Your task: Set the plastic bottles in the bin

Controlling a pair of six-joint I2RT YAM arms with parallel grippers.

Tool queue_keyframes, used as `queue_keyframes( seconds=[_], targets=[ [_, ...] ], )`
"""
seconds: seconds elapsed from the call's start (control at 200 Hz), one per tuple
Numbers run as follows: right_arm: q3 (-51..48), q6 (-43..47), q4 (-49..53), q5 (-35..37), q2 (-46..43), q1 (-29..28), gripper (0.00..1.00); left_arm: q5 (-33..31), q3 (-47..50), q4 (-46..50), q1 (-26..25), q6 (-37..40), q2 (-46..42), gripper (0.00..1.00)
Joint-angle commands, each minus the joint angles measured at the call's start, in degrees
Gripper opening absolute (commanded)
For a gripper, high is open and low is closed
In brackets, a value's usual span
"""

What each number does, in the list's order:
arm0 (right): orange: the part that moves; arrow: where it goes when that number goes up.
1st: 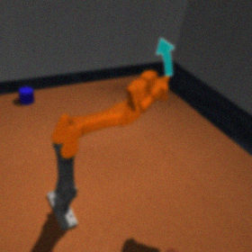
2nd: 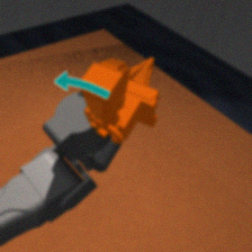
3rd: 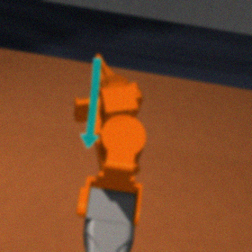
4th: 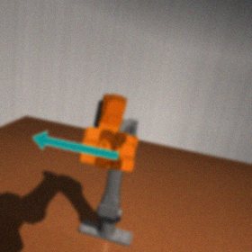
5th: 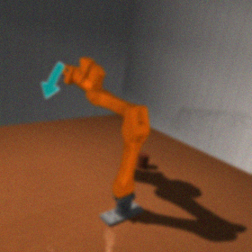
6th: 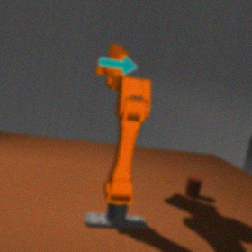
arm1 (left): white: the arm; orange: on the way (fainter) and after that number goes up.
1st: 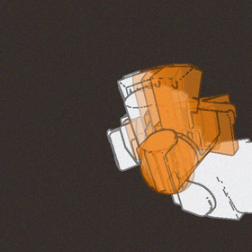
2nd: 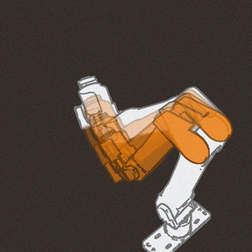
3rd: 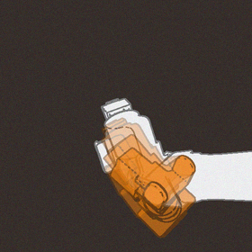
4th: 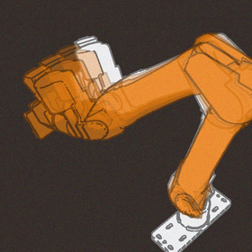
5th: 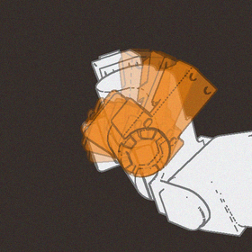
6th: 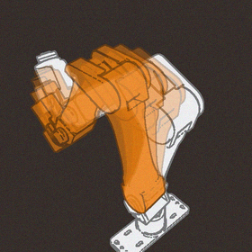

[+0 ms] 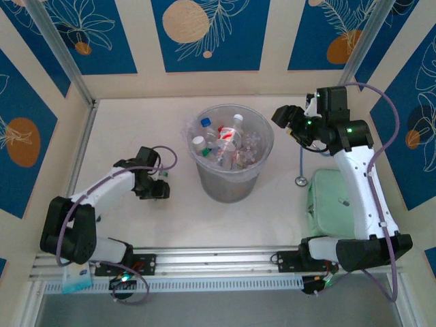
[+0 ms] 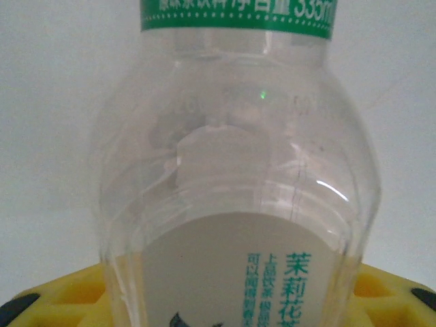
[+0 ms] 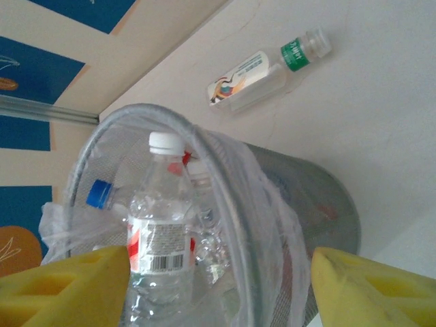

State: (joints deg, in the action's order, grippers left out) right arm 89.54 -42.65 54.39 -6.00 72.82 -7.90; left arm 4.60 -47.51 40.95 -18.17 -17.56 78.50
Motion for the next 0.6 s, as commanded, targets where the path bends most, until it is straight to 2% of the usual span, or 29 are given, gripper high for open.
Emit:
queue_keyframes(
  seconds=[0.0,0.145,0.31,0.445,0.52,0.595],
  targets=[
    [0.37,0.37,-1.20,-5.03,-1.01,-1.03,0.71,0.91,-6.09,2.28,0.82,2.15,-3.54,0.45],
    [1.70,-0.39,-4.38,-8.40,-1.50,-2.49,0.71,-3.52,-17.91,7.57,1.93,9.55,-5.40,0.43],
    [5.85,2.11,-7.06,-8.25,-0.82,-6.95,0.70,-8.16,-35.76,15.10,3.05,16.42,-3.73,0.32],
    [10.26,3.61,-10.37,-10.87,2.63,-10.83,0.71,-3.16,-49.09,17.40,2.09,16.95,-1.75,0.20],
    [14.14,2.68,-10.74,-10.89,5.74,-13.07,0.72,2.25,-52.43,15.00,0.79,14.27,-2.33,0.12],
    [18.31,3.35,-11.44,-9.51,9.00,-15.87,0.79,7.52,-53.39,11.05,-1.07,11.00,-3.31,0.06]
  ],
)
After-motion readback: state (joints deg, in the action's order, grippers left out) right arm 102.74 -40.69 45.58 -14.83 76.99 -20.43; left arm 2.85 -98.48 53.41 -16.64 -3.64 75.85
